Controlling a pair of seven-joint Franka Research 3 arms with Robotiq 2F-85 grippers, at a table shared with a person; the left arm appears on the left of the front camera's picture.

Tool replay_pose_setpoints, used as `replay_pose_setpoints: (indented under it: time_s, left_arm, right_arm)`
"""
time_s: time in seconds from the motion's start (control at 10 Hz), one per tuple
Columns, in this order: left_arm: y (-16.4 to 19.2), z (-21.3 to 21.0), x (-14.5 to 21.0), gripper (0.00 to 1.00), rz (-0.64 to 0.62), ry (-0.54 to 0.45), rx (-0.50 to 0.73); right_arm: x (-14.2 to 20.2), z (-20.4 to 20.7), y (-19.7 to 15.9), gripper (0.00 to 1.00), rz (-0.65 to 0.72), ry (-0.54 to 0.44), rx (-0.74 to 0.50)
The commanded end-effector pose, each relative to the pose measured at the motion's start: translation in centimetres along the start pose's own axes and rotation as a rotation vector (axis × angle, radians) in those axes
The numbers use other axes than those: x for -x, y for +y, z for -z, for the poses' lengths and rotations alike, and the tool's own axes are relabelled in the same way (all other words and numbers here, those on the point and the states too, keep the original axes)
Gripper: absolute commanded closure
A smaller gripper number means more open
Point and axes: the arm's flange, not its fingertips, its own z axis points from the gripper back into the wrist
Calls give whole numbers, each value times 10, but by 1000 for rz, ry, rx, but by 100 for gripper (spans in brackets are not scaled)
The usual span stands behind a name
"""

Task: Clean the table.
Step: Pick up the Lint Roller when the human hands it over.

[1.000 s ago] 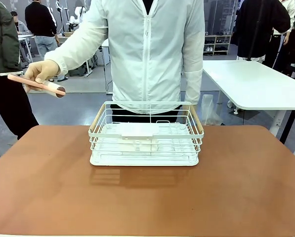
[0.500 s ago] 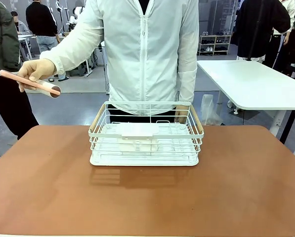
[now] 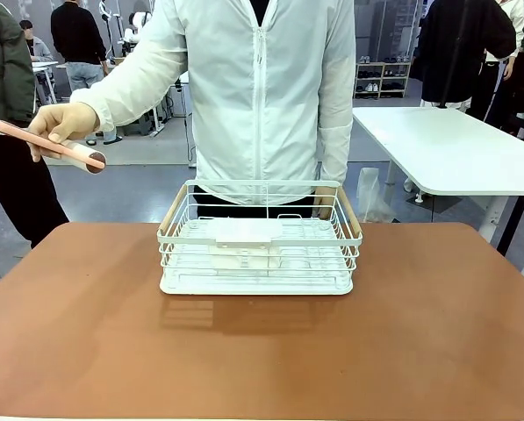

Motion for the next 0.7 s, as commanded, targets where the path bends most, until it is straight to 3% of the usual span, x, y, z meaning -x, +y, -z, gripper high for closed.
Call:
replay_pose_setpoints:
  time_s: [0.0,0.3,0.4,0.5,0.6]
  left_arm:
    - [-12,11,3,0,-93,-14,-64]
    - [-21,19,-10,0,-237,-85,-122]
    - [-22,18,-12,0,-274,5,-92]
    - [-14,13,-8,0,-190,-53,-78]
    - [-14,13,-8,0,-190,-53,-78]
  right_arm:
    - [0,-1,3,0,-10,-3,-1]
    - [0,-1,3,0,-10,-3,-1]
    - [0,-1,3,0,-10,-3,-1]
    - [0,-1,3,0,-10,-3,-1]
    - [0,-1,3,0,-10,-3,-1]
